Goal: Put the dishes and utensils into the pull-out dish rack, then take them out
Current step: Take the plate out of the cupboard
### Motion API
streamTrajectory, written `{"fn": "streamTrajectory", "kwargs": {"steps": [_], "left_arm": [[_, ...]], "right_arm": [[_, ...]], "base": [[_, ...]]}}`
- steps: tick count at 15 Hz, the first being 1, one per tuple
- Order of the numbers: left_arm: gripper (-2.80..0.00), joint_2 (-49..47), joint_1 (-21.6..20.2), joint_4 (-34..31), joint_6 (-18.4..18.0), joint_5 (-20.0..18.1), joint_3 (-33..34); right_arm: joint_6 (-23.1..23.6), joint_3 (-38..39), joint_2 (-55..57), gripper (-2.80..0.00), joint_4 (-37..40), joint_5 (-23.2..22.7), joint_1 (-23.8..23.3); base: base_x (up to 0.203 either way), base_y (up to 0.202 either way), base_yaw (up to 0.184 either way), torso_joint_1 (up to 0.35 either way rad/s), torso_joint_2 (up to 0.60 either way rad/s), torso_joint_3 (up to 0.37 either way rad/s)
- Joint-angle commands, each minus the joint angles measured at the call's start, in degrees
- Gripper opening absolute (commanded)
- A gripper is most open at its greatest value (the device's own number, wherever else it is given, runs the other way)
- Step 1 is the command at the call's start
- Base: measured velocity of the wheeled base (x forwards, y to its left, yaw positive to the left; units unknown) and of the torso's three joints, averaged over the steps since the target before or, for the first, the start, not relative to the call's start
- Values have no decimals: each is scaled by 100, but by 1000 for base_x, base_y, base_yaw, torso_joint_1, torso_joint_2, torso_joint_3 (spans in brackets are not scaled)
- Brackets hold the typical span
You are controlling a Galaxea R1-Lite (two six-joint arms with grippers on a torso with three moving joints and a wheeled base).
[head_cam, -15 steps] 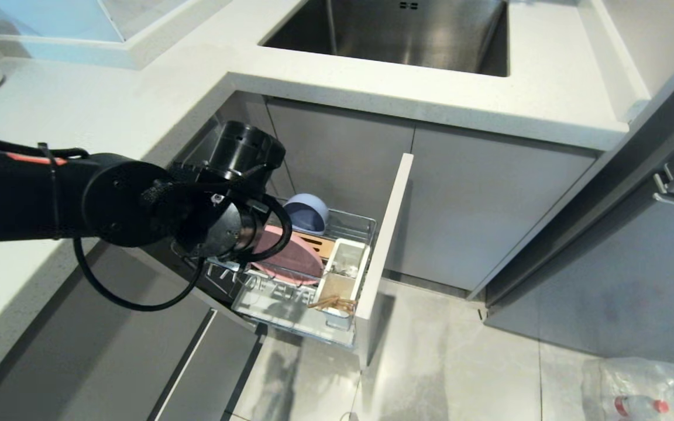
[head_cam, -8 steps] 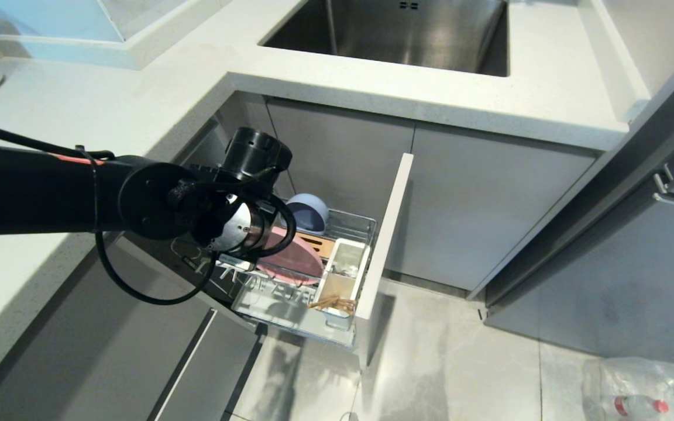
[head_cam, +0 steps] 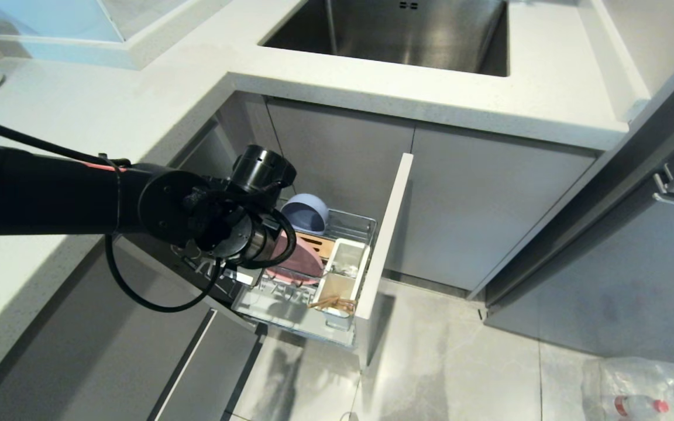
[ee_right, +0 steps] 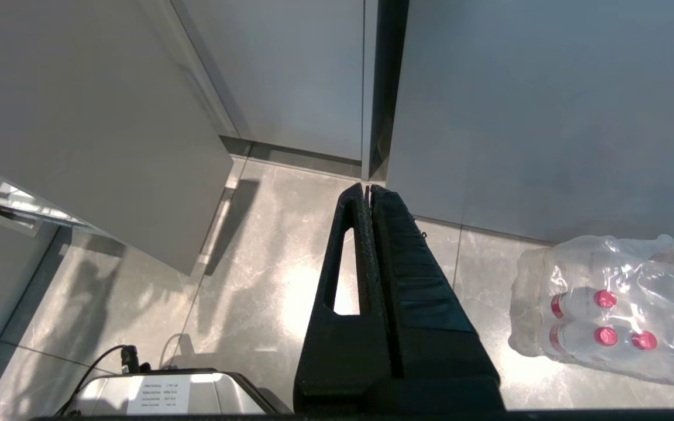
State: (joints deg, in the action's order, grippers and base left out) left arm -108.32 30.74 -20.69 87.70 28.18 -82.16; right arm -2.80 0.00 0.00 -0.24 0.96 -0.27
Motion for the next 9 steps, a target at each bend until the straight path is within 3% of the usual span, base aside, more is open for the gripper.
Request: {"fn": "streamTrajectory", "kwargs": {"steps": [1,9], "left_arm": [[0,-84,-63,26,48,-12,-25],[0,-565,-235,179,21,-163,-494]], "right_arm": [[-1,0,9,-280,-2,0,0],[-1,0,9,-280,-2,0,0]], "base": [[0,0,0,0,0,0],[0,0,0,0,0,0]]}}
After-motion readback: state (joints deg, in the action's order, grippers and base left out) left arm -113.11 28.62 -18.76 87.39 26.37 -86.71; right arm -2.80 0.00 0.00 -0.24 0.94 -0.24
